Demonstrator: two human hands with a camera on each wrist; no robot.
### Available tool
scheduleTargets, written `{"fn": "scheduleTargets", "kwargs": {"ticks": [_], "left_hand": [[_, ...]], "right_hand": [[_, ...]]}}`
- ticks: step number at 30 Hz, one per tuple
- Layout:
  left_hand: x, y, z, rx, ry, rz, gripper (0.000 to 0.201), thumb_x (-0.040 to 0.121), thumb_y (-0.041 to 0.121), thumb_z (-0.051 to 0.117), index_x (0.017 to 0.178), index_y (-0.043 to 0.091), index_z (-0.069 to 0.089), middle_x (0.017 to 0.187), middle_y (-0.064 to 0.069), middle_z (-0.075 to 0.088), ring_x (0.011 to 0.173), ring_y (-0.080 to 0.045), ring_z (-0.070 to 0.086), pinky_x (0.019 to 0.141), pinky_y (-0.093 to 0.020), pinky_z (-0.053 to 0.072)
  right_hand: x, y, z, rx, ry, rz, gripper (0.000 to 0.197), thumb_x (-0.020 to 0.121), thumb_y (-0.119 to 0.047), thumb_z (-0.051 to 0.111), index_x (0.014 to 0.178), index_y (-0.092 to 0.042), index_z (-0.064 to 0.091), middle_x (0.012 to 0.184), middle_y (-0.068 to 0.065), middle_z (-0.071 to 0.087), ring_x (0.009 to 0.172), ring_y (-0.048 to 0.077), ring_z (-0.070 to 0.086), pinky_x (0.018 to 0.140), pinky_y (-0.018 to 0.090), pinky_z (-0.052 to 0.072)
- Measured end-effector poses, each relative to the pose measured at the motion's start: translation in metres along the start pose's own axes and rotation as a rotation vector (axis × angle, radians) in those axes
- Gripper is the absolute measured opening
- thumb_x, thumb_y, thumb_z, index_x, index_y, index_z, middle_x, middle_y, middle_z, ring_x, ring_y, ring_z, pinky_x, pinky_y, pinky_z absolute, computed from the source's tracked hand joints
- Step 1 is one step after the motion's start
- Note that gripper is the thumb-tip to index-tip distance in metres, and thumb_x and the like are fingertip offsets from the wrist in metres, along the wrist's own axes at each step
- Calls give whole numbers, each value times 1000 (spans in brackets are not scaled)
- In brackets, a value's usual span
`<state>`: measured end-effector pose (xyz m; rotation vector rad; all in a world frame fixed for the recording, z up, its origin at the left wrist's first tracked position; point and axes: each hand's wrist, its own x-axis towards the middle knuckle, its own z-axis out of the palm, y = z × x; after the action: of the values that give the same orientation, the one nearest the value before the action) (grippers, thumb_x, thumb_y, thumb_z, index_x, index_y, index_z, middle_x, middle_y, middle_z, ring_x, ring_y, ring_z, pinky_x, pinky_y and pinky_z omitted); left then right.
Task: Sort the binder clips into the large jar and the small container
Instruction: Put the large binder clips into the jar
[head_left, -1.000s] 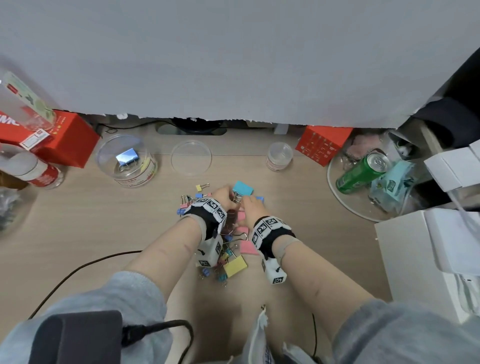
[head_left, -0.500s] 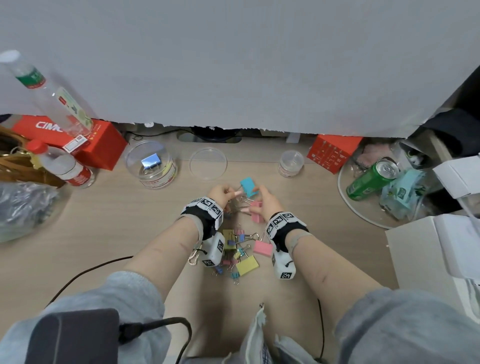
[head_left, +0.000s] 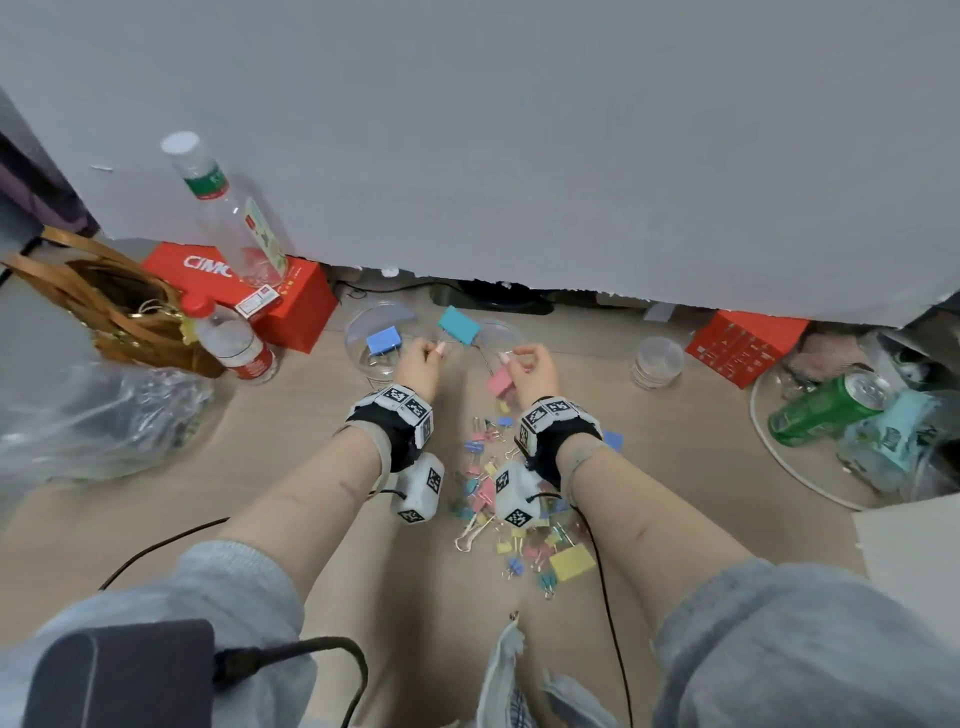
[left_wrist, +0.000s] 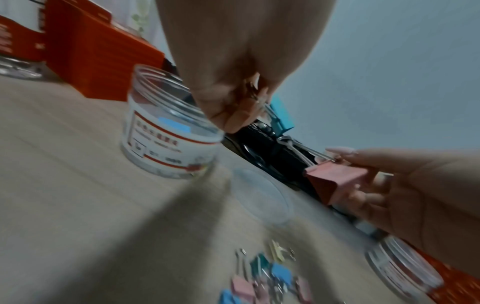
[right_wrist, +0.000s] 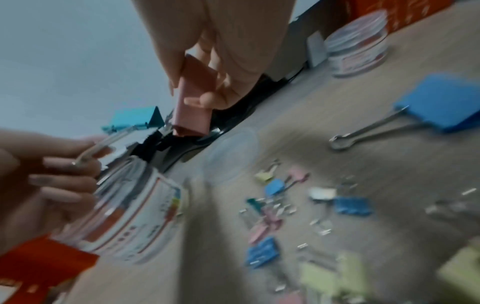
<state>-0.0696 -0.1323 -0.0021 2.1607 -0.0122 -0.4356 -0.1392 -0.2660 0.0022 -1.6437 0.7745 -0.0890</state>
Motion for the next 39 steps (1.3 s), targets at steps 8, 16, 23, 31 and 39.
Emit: {"fn": "scheduleTargets", "kwargs": {"ticks": [8, 16, 23, 31, 39], "left_hand": [[41, -29, -86, 133, 151, -92, 30, 95, 19, 45, 91, -6, 61, 90, -25, 60, 94, -39, 57, 72, -38, 38], [60, -31, -94, 314, -52, -50, 26, 90, 19, 53, 88, -2, 69, 73, -14, 55, 68, -27, 47, 51, -27, 29], [82, -37, -76, 455, -215, 43, 33, 92, 28, 50, 86, 1, 68, 94, -23, 68, 93, -37, 62, 77, -39, 47], [76, -52, -85, 652, -98, 204, 38, 96, 33, 40, 119, 7, 57, 120, -16, 48, 114, -31, 41, 97, -40, 34], [66, -66, -102, 419, 15, 204, 24, 92, 16, 49, 106, 2, 62, 110, -21, 51, 103, -35, 52, 90, -39, 43]], "right_hand": [[11, -34, 104, 81, 10, 28, 28, 87, 1, 55, 114, 1, 50, 85, 5, 56, 92, 34, 64, 87, 44, 53], [20, -50, 135, -175, 21, 55, 32, 87, -7, 57, 118, -3, 49, 109, 14, 64, 86, 18, 53, 75, 19, 39], [25, -47, 147, -239, 20, 28, 24, 88, -2, 54, 112, -5, 51, 98, 16, 64, 92, 37, 65, 83, 47, 54], [26, -46, 152, -354, 4, -50, 29, 91, -1, 47, 118, -8, 48, 96, 15, 66, 66, 24, 59, 53, 13, 47], [17, -37, 153, -363, 19, -76, 29, 89, 2, 40, 112, -4, 56, 112, 14, 64, 101, 30, 61, 72, 23, 40]]}}
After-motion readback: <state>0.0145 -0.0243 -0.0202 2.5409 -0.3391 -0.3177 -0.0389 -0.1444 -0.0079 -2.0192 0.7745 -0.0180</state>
